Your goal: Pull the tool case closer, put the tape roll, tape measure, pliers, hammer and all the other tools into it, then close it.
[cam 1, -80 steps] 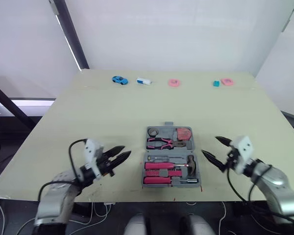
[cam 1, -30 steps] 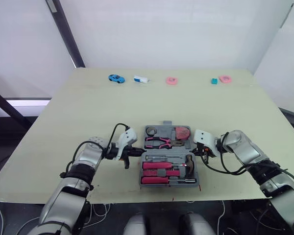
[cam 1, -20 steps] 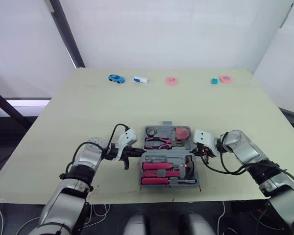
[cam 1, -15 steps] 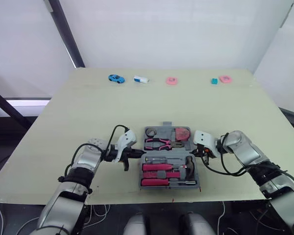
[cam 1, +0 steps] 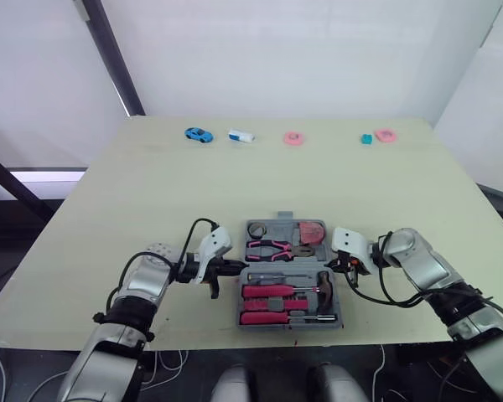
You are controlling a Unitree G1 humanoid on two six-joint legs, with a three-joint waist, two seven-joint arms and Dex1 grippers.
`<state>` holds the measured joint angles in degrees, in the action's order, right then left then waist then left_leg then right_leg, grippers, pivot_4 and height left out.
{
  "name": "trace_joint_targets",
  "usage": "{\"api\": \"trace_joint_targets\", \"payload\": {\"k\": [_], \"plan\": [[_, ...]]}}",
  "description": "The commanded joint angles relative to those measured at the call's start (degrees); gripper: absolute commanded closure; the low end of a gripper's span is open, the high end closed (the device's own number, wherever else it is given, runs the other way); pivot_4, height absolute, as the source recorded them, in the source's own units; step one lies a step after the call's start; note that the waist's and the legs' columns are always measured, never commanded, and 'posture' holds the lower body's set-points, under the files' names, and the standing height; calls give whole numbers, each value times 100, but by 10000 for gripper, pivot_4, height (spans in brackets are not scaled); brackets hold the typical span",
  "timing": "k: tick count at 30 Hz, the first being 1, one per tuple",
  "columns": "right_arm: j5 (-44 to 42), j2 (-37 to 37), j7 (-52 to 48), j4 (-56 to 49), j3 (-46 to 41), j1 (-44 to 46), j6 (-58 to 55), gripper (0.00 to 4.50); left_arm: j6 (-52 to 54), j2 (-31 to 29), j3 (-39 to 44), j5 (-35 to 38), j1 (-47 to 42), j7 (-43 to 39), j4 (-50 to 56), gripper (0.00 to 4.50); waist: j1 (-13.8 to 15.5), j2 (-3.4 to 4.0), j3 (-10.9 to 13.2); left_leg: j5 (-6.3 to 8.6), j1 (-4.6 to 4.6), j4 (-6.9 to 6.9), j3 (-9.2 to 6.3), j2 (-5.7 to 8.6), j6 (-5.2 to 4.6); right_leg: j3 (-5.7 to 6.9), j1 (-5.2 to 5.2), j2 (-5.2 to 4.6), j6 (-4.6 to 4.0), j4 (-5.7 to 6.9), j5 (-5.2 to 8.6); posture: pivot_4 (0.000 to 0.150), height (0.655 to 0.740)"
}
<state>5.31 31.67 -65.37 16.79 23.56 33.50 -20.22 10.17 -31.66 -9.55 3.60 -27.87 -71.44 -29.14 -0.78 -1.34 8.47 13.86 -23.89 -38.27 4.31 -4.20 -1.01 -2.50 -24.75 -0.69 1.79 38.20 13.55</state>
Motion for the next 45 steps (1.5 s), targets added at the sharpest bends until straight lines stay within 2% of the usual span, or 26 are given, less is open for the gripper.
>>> {"api": "trace_joint_targets", "payload": {"k": [1,29,45], "plan": [[-120,-29,-152,-301,8,-92,-53,44726,95,42,-152,42,157,-74,281,45000,0,0,0,0,0,0,0,0,0,0,0,0,0,0,0,1500,7400],[-195,151,-172,-901,-95,-502,-424,44726,403,-10,-223,120,705,9,1008,45000,12,1,-1,0,0,-1,0,0,0,0,1,-1,0,0,0,1500,7400],[-260,247,-161,-1157,-123,-666,-592,44726,318,-6,-250,71,765,25,935,45000,17,1,-1,0,1,-1,1,1,0,0,1,-2,0,-1,0,1500,7400]]}}
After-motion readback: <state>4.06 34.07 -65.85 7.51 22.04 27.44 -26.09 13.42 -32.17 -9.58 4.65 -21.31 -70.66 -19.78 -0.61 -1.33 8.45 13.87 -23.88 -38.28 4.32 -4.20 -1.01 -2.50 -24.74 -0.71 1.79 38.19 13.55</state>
